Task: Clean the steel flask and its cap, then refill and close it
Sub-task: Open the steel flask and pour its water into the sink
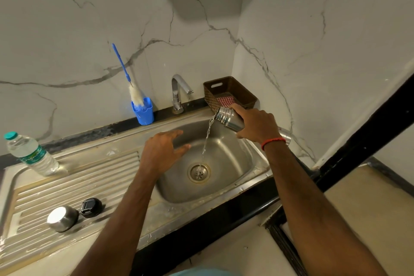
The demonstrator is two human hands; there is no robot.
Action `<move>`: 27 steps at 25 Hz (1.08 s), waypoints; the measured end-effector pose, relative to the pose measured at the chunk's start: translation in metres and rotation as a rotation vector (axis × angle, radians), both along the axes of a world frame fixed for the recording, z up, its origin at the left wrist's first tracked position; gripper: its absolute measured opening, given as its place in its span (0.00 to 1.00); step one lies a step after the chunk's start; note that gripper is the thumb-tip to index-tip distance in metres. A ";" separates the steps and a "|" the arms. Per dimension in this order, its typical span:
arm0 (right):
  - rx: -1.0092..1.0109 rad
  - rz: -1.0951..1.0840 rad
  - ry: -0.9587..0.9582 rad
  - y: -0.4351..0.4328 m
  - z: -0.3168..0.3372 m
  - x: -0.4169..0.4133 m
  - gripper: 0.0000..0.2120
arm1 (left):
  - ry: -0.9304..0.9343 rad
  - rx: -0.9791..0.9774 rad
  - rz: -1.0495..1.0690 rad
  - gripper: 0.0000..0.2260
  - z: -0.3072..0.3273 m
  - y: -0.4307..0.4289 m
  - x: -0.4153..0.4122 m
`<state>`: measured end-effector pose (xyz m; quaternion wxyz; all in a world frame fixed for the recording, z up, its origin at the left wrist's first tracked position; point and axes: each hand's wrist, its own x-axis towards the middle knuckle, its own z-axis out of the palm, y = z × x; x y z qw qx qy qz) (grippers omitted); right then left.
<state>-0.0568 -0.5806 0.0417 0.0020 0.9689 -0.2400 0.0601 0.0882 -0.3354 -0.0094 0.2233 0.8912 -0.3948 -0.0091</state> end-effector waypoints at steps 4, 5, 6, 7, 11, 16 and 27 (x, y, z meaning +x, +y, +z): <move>-0.005 -0.014 -0.009 -0.002 0.002 -0.001 0.43 | 0.012 0.001 -0.020 0.28 -0.001 0.001 0.001; -0.013 -0.015 -0.010 -0.002 0.003 -0.002 0.42 | 0.016 0.006 -0.021 0.28 -0.002 0.002 0.001; -0.025 -0.017 -0.011 -0.002 0.003 -0.002 0.42 | 0.021 0.012 -0.023 0.28 -0.002 0.002 0.001; -0.036 -0.018 -0.016 -0.003 0.003 -0.003 0.42 | 0.025 0.013 -0.024 0.28 -0.002 0.002 0.001; -0.073 -0.030 -0.036 -0.003 0.004 -0.004 0.41 | 0.031 -0.010 -0.038 0.28 -0.003 0.004 0.000; -0.089 -0.035 -0.069 -0.003 0.007 -0.006 0.40 | 0.044 -0.024 -0.052 0.29 -0.003 0.008 0.000; -0.110 -0.034 -0.112 -0.005 0.017 -0.013 0.37 | 0.002 0.076 -0.027 0.31 0.001 0.010 -0.004</move>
